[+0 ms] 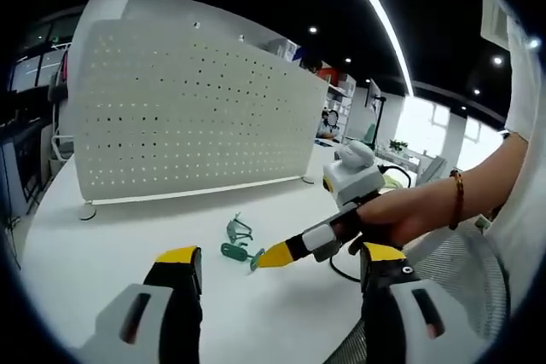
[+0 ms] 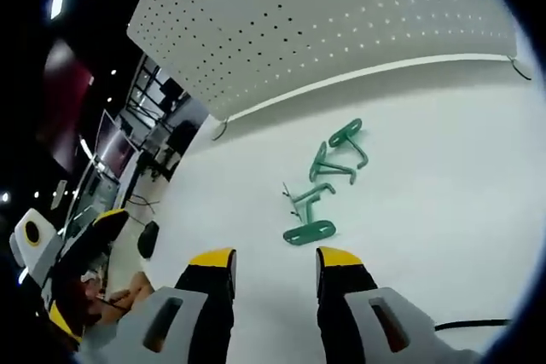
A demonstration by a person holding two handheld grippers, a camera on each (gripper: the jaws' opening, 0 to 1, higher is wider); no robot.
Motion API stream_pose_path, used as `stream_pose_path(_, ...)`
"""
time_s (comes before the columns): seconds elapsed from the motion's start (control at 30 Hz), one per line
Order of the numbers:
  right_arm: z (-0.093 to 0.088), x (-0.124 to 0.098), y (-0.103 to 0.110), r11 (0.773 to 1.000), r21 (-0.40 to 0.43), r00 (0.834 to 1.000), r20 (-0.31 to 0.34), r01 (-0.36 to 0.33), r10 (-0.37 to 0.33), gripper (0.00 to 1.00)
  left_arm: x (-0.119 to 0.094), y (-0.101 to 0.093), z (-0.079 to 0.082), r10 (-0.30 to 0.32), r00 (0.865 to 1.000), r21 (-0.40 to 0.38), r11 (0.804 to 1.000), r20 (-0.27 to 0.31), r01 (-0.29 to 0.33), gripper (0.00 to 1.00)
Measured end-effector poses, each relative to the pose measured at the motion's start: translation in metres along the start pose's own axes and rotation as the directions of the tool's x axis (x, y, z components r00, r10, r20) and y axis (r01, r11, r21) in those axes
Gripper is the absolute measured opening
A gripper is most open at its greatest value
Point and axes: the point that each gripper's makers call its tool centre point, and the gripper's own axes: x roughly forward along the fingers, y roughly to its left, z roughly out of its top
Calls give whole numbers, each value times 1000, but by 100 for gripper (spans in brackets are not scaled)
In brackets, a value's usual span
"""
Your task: Insert the hook assembly into the mounting plate slot until the hook locks in place.
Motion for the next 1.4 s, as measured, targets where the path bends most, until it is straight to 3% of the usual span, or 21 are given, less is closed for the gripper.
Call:
stream_pose_path(0.43, 4, 12, -3, 1000, 23, 1000, -12, 20, -20, 33, -4, 3, 0, 13, 1000, -12, 1000, 11, -13, 77)
stream_pose_path(0.67, 0, 18, -13, 997, 10, 996, -59, 73, -72, 30, -8, 6, -1, 26, 1000, -17, 1000, 14, -26, 76)
stream_pose_path(0.93, 9, 23, -19, 995, 15, 994, -50, 97, -97, 26, -9, 7, -1, 31, 999, -29, 999, 21, -30, 76)
stream_pose_path(1.2, 16, 27, -29, 980, -72, 980, -67, 185, -190, 22, -9, 10, 0, 32, 999, -34, 999, 25, -31, 76)
stream_pose_path(1.33, 16, 25, -37, 962, -155, 967, -87, 224, -239, 14, -9, 11, -1, 34, 999, -35, 999, 25, -33, 76)
stream_pose_path(1.4, 17, 23, -39, 961, -155, 966, -83, 229, -244, 12, -10, 11, 0, 35, 999, -38, 999, 28, -34, 76)
